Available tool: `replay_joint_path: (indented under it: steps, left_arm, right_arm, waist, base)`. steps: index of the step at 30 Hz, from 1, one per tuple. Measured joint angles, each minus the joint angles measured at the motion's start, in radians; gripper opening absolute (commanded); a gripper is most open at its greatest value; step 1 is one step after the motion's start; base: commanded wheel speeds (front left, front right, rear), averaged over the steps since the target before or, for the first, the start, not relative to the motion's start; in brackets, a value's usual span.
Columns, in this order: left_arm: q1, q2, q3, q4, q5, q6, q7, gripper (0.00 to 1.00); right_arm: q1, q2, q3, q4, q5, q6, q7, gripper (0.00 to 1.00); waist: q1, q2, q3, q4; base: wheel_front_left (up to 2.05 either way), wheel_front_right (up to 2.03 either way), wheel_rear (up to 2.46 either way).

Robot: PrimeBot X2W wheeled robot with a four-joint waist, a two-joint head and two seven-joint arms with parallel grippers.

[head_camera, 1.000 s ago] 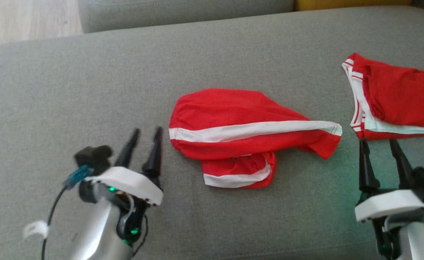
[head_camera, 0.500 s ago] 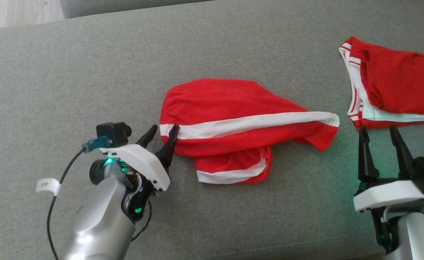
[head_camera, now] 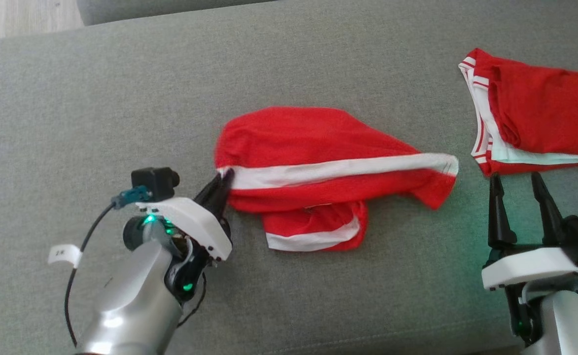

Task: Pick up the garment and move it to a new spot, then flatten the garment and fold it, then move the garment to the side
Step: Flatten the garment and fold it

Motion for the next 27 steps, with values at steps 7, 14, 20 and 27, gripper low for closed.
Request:
replay_joint_path:
  steps: [7, 14, 20, 27]
  left_arm:
    - [-0.01, 0.018, -0.029, -0.001, -0.021, 0.0, -0.045, 0.0]
    - [-0.01, 0.022, -0.061, -0.002, -0.029, 0.0, -0.063, 0.0]
    - [-0.01, 0.023, -0.075, 0.002, -0.037, 0.0, -0.07, 0.0]
    - [-0.011, 0.025, -0.089, 0.011, -0.044, 0.0, -0.078, 0.0]
  right_arm:
    - [-0.012, -0.002, 0.055, 0.024, 0.018, 0.0, 0.017, 1.0]
    - [-0.045, -0.025, 0.12, 0.072, 0.09, 0.0, 0.079, 1.0]
    - [-0.054, -0.029, 0.132, 0.114, 0.196, 0.0, 0.118, 1.0]
    - [-0.091, -0.034, 0.182, 0.144, 0.374, 0.0, 0.168, 1.0]
  waist:
    - [0.0, 0.0, -0.006, 0.015]
    - [0.0, 0.0, -0.012, 0.034]
    - [0.0, 0.0, -0.014, 0.038]
    - [0.0, 0.0, -0.017, 0.038]
  base:
    - [0.0, 0.0, 0.0]
    - [0.0, 0.0, 0.0]
    - [0.0, 0.0, 0.0]
    - [0.0, 0.0, 0.0]
